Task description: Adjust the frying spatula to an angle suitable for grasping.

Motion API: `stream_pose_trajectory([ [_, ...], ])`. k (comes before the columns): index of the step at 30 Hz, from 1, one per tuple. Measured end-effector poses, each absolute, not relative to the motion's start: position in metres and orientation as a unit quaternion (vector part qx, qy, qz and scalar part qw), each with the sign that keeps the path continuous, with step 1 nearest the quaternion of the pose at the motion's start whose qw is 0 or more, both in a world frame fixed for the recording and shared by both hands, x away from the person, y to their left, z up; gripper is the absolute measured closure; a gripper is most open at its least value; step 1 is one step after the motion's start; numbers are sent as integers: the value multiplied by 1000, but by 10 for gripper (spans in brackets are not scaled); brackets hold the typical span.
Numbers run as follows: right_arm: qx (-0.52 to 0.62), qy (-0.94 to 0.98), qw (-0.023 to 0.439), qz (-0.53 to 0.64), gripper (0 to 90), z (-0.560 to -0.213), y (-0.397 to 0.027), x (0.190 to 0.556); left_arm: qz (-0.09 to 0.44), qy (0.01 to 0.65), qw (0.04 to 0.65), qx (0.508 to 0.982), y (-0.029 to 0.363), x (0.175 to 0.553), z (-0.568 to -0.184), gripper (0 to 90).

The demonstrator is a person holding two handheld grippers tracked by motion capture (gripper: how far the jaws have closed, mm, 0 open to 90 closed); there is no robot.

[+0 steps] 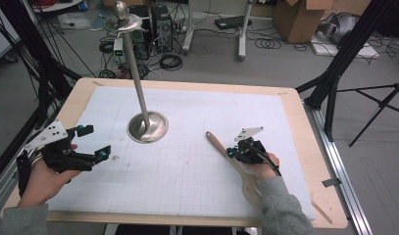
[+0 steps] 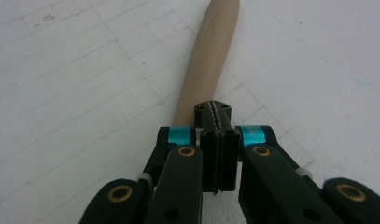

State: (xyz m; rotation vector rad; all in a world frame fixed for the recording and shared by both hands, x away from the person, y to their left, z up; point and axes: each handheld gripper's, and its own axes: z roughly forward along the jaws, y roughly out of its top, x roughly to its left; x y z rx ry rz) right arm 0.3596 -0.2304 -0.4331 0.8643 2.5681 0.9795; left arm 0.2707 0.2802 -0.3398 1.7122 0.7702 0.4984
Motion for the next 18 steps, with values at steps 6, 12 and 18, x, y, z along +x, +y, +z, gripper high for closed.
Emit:
stream_pose_trajectory([
  [6, 271, 892, 135, 336, 900, -433, -224, 358, 212, 328, 564, 728, 280, 271, -340, 29],
  [12, 249, 900, 139, 330, 900, -432, -218, 357, 212, 328, 563, 728, 280, 270, -340, 29],
  [18, 243, 903, 141, 325, 900, -431, -216, 356, 213, 329, 562, 729, 280, 270, -340, 29],
])
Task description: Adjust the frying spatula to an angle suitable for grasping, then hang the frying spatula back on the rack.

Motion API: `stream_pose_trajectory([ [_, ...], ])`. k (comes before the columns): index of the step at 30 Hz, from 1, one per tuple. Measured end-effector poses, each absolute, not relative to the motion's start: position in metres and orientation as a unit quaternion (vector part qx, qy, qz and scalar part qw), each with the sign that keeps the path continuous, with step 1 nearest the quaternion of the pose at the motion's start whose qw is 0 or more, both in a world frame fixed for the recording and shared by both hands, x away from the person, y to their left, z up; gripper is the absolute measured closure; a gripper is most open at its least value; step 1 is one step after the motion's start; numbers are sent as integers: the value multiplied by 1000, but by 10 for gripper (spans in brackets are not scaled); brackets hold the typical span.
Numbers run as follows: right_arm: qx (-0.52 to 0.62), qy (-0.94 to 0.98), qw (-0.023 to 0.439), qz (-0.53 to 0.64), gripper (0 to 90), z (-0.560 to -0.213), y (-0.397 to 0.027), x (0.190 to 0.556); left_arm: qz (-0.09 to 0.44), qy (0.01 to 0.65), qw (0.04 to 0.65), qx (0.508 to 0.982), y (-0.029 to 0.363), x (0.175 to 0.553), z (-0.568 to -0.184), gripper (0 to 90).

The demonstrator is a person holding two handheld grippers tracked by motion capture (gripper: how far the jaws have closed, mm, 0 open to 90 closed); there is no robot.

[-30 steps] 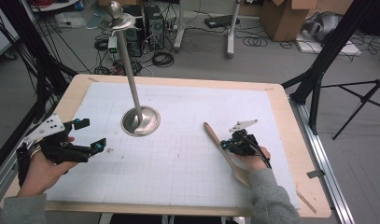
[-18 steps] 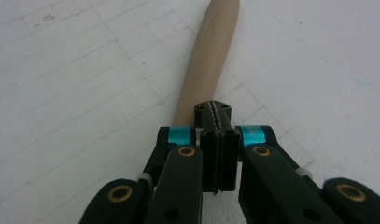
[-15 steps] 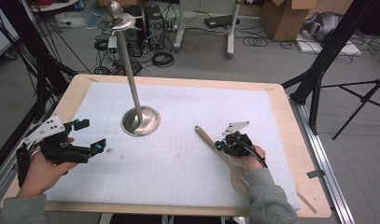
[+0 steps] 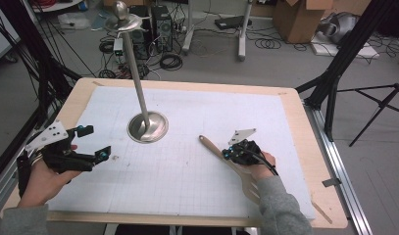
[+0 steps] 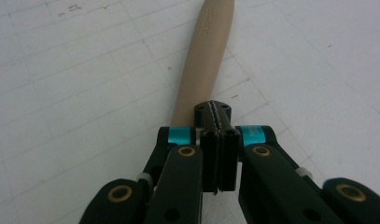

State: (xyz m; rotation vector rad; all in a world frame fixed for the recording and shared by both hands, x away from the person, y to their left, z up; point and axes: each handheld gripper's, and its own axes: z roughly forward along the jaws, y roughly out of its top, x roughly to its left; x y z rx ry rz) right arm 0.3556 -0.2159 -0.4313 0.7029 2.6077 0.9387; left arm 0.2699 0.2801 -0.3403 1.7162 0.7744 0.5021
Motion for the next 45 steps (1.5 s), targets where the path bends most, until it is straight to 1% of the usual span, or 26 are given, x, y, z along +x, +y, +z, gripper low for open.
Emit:
stream_pose_trajectory([
  [3, 234, 902, 165, 322, 900, -428, -213, 353, 214, 327, 562, 729, 281, 270, -340, 29],
  [11, 261, 866, 206, 374, 894, -401, -222, 341, 212, 325, 570, 724, 280, 273, -339, 29],
  [13, 274, 853, 210, 391, 870, -394, -226, 336, 211, 325, 570, 725, 280, 275, -339, 29],
  [17, 295, 839, 214, 404, 750, -385, -230, 329, 207, 324, 574, 722, 279, 278, -340, 29],
  [19, 304, 832, 215, 411, 655, -382, -231, 328, 206, 324, 576, 722, 279, 280, -340, 29],
  [21, 314, 827, 211, 416, 602, -381, -232, 325, 204, 322, 578, 722, 278, 282, -340, 29],
  [24, 322, 821, 219, 418, 481, -379, -233, 322, 201, 319, 579, 723, 275, 283, -340, 29],
  [29, 350, 799, 202, 445, 292, -377, -238, 317, 199, 318, 582, 722, 274, 285, -339, 29],
  [30, 350, 796, 203, 450, 244, -376, -238, 316, 199, 318, 582, 722, 274, 285, -339, 29],
  [31, 349, 795, 198, 455, 172, -375, -239, 314, 198, 318, 582, 722, 274, 285, -339, 30],
  [32, 347, 792, 195, 462, 154, -374, -240, 313, 198, 318, 581, 722, 274, 285, -340, 29],
  [36, 344, 793, 177, 471, 154, -375, -239, 309, 197, 320, 581, 722, 274, 287, -340, 29],
  [45, 343, 812, 166, 442, 154, -384, -230, 309, 196, 319, 581, 722, 274, 288, -341, 29],
])
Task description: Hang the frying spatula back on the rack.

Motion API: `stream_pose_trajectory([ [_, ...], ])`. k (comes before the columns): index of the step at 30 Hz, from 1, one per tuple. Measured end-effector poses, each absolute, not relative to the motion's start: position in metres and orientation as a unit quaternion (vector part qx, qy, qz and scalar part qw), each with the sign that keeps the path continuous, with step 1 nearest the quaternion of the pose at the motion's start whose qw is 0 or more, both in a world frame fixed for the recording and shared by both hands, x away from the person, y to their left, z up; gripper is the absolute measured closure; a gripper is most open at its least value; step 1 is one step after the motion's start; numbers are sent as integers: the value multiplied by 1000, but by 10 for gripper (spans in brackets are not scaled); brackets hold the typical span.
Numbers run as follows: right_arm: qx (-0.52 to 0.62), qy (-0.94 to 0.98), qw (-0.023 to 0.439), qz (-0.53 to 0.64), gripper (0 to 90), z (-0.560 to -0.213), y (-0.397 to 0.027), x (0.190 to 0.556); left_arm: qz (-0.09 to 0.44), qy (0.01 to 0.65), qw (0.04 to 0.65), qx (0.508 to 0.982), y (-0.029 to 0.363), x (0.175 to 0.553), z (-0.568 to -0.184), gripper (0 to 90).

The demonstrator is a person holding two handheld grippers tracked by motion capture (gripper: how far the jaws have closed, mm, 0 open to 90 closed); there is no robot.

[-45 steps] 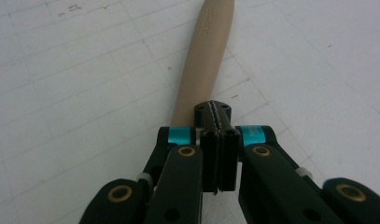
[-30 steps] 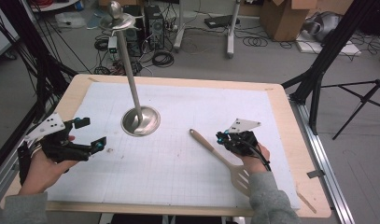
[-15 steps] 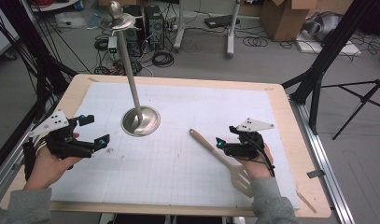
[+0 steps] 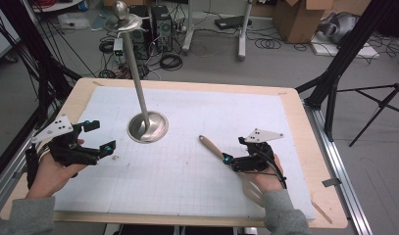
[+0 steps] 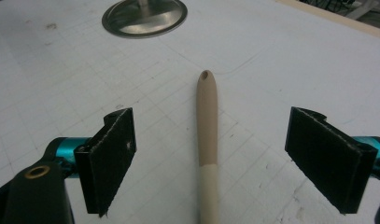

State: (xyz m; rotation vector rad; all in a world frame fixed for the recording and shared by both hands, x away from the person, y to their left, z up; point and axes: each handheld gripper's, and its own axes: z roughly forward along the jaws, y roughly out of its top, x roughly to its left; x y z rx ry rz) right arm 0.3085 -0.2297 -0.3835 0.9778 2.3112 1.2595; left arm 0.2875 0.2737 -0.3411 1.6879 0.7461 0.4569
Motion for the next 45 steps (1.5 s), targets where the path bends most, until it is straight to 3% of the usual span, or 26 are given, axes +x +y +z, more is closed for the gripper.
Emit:
stream_pose_trajectory([
  [32, 353, 881, 141, 282, 169, -409, -220, 308, 190, 315, 579, 728, 266, 293, -342, 29],
  [45, 356, 890, 140, 249, 289, -414, -222, 306, 188, 311, 577, 732, 261, 296, -343, 29],
])
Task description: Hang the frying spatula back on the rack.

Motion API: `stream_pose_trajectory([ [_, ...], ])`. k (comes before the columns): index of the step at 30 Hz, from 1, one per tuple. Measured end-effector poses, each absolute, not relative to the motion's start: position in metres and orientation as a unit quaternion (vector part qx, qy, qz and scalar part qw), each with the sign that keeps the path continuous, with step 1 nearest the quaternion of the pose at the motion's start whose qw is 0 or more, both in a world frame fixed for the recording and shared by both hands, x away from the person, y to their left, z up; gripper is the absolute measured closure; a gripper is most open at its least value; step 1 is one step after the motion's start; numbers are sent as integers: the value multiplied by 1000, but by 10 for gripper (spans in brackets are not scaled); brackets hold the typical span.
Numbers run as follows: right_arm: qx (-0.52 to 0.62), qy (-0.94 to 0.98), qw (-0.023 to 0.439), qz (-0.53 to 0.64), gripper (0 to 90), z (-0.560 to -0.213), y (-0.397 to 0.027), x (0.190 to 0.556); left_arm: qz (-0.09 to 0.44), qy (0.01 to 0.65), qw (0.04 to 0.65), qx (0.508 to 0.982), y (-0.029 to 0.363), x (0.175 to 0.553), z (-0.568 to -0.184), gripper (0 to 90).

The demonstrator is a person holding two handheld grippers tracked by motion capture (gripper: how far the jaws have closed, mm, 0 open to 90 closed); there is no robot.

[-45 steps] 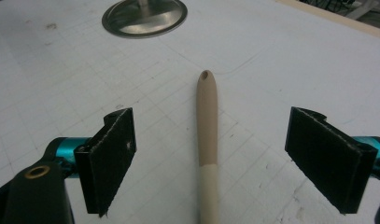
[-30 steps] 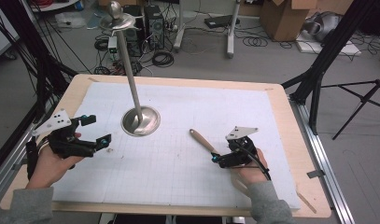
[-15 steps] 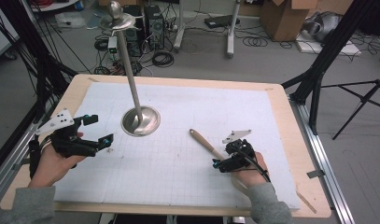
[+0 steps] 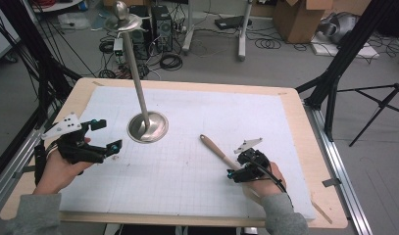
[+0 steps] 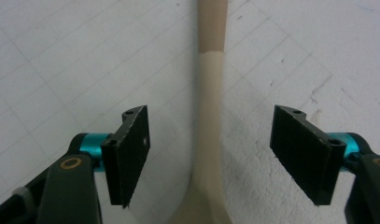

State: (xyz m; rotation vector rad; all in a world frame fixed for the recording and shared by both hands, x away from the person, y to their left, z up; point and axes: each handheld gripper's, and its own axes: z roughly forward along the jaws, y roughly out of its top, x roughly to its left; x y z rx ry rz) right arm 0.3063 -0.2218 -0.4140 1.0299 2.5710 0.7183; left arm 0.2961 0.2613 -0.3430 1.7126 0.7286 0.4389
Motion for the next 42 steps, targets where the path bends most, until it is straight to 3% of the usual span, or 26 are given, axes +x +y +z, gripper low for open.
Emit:
stream_pose_trajectory([
  [25, 378, 893, 111, 219, 559, -417, -224, 308, 188, 312, 576, 732, 261, 296, -343, 29],
  [42, 376, 894, 109, 218, 678, -418, -223, 307, 187, 312, 576, 732, 260, 296, -344, 29],
])
